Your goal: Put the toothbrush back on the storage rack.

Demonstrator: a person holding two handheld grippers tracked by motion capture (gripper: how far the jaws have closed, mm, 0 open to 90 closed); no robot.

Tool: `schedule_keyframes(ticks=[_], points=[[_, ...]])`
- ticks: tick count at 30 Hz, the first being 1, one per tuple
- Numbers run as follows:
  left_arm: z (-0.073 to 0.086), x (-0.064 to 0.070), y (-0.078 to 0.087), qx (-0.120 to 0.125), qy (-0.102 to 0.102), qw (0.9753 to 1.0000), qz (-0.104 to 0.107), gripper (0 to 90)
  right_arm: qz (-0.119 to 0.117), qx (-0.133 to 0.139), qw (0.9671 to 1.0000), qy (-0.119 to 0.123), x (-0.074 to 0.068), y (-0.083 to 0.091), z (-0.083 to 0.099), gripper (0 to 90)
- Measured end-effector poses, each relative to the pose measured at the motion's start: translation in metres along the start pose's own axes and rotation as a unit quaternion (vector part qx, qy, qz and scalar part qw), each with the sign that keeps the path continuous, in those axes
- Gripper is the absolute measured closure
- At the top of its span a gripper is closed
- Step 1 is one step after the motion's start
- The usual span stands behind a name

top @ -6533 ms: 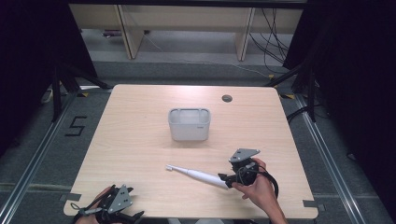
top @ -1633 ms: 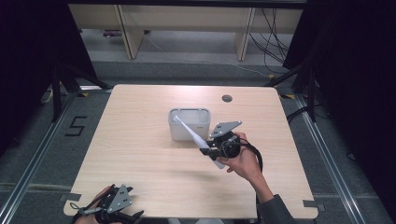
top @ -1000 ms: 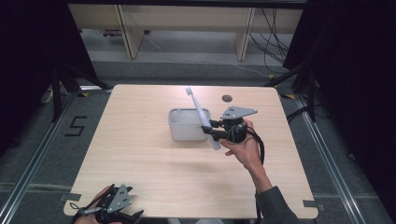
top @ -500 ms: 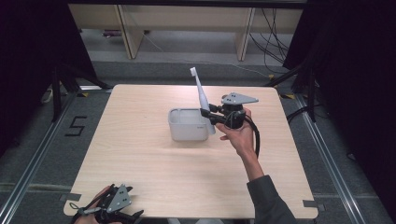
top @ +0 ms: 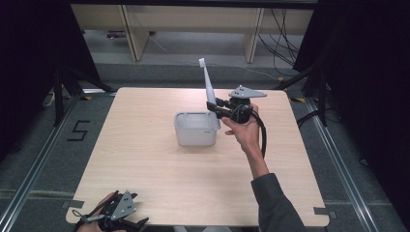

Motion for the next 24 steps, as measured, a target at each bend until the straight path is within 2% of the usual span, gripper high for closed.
schedule_keyframes(ticks=[2,3,5,7,8,9,10,11,12,14,15,16,18,19,20,21,22,24], points=[[0.0,0.002,0.0,0.002,0.006,1.0,0.005,15.8,0.006,-0.001,1.0,0.0,0.003,-0.003,-0.001,66.5],[0.001,0.001,0.001,-0.006,-0.005,1.0,0.006,15.9,0.003,-0.003,0.9999,-0.014,0.002,-0.004,-0.001,66.5],[0.001,0.001,0.001,-0.007,0.002,1.0,0.005,15.8,0.004,-0.003,0.9999,-0.016,0.002,-0.005,-0.002,66.5],[0.0,-0.001,0.002,-0.005,-0.007,1.0,0.004,15.8,0.009,0.008,0.9998,-0.015,0.007,-0.01,-0.004,66.5],[0.0,0.002,0.001,0.0,0.004,1.0,0.006,15.8,0.01,0.009,0.9997,-0.019,0.008,-0.012,-0.004,66.5],[0.0,0.001,0.001,-0.004,-0.004,1.0,0.007,15.8,0.012,0.007,0.9997,-0.02,0.008,-0.014,-0.004,66.5],[0.001,0.001,0.0,-0.002,0.006,1.0,0.006,15.8,0.014,0.005,0.9997,-0.018,0.01,-0.016,-0.004,66.5],[0.0,0.0,0.001,-0.001,-0.002,1.0,0.003,15.8,0.016,0.009,0.9996,-0.022,0.011,-0.018,-0.003,66.5],[0.001,0.001,0.001,-0.006,0.006,0.9999,0.007,15.8,0.017,0.009,0.9995,-0.027,0.013,-0.02,-0.003,66.5],[0.0,0.001,0.001,0.0,-0.001,1.0,0.006,15.8,0.021,0.01,0.9993,-0.031,0.017,-0.023,0.0,66.5],[0.001,0.002,0.0,0.001,0.008,0.9999,0.006,15.8,0.024,0.006,0.9991,-0.035,0.018,-0.025,0.001,66.4],[0.001,0.001,0.001,-0.007,0.002,1.0,0.006,15.8,0.026,0.008,0.999,-0.036,0.02,-0.026,0.002,66.4],[0.001,0.002,0.0,-0.002,0.012,0.9999,0.008,15.8,0.032,0.008,0.9981,-0.052,0.022,-0.027,0.004,66.4],[0.0,0.002,0.001,0.001,-0.001,1.0,0.007,15.8,0.032,0.009,0.9983,-0.049,0.024,-0.028,0.004,66.4],[0.0,0.001,0.001,-0.003,-0.004,1.0,0.007,15.8,0.038,0.014,0.9983,-0.041,0.026,-0.029,0.004,66.5],[0.001,0.002,0.0,-0.001,0.005,1.0,0.008,15.8,0.037,0.01,0.9984,-0.041,0.027,-0.03,0.005,66.4],[0.001,0.002,0.0,-0.004,0.002,0.9999,0.009,15.8,0.035,0.014,0.9979,-0.053,0.026,-0.031,0.006,66.4],[0.0,0.002,0.001,-0.001,0.003,0.9999,0.01,15.8,0.037,0.013,0.9977,-0.054,0.027,-0.033,0.006,66.4]])
Point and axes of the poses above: each handheld gripper's, and its own axes: y roughly backward along the jaws, z roughly out of its underside, x roughly to its right, the point moved 5 cm from there along -y, roughly forward along the jaws, and after that the axes turned 1 degree about z, right-handed, at the moved point
